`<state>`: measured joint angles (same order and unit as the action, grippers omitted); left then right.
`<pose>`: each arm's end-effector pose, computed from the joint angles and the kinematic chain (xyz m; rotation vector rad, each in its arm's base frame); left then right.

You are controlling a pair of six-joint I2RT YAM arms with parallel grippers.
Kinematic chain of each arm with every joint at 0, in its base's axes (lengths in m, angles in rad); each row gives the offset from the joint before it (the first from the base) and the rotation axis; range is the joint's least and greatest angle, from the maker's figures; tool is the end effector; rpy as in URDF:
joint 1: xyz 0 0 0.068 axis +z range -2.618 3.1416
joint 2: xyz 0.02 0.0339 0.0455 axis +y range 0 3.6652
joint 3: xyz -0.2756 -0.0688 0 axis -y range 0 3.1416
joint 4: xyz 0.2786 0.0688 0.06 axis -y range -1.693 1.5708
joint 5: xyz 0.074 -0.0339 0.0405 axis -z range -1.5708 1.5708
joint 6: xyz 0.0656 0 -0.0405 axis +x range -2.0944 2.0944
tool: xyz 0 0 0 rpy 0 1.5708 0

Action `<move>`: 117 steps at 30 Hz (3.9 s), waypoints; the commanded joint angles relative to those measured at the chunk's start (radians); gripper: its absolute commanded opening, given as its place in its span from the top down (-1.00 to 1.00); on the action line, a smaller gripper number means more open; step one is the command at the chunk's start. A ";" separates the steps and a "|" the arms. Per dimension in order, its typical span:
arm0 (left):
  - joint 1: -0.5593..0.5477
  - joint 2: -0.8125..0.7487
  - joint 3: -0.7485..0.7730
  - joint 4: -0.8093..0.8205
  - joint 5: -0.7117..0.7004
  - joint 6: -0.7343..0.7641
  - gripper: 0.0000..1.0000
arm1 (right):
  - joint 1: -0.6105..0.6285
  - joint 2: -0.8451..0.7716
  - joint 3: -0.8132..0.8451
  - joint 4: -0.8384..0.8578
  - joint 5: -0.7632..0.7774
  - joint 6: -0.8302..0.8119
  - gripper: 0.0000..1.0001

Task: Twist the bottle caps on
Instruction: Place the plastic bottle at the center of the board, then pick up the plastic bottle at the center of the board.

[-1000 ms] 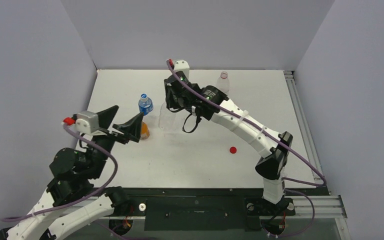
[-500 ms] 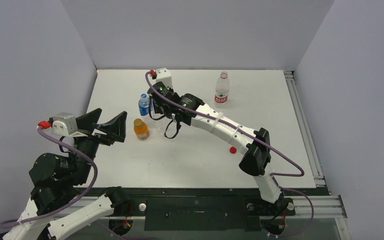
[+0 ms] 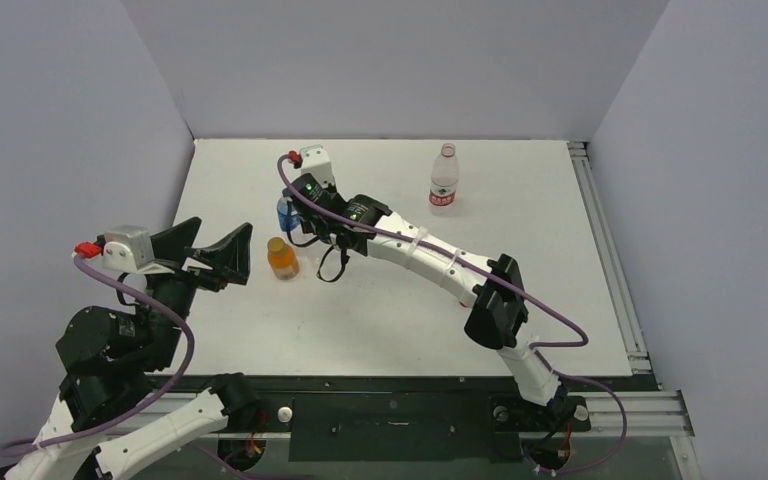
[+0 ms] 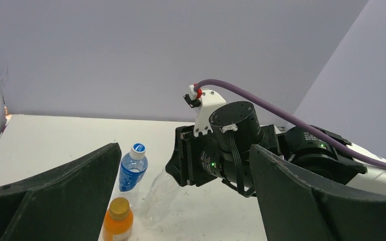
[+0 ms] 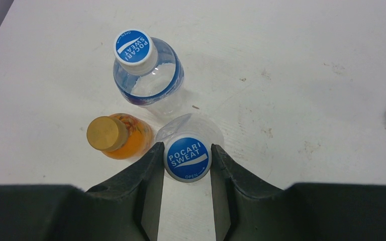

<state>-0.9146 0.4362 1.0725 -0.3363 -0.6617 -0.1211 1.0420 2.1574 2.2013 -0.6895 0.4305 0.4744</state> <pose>0.0800 -0.0378 0.4809 -0.0528 1.3487 -0.4562 0.3036 0.4654 0.3348 -0.3794 2.1431 0.3984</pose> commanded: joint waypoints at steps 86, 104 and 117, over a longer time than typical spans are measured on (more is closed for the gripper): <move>0.003 0.039 -0.003 0.031 -0.025 0.014 -0.93 | 0.032 -0.096 0.054 0.041 -0.009 -0.030 -0.43; 0.005 0.230 0.019 0.080 0.139 -0.008 -0.93 | -0.204 -0.545 -0.316 -0.072 0.160 0.045 -0.53; 0.048 0.494 0.006 0.081 0.223 -0.055 -0.93 | -0.451 -0.355 -0.209 -0.113 0.099 -0.075 -0.41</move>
<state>-0.8944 0.9031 1.0737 -0.2890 -0.4953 -0.1425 0.6273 1.7382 1.9255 -0.7952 0.5583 0.4549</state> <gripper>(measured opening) 0.966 0.713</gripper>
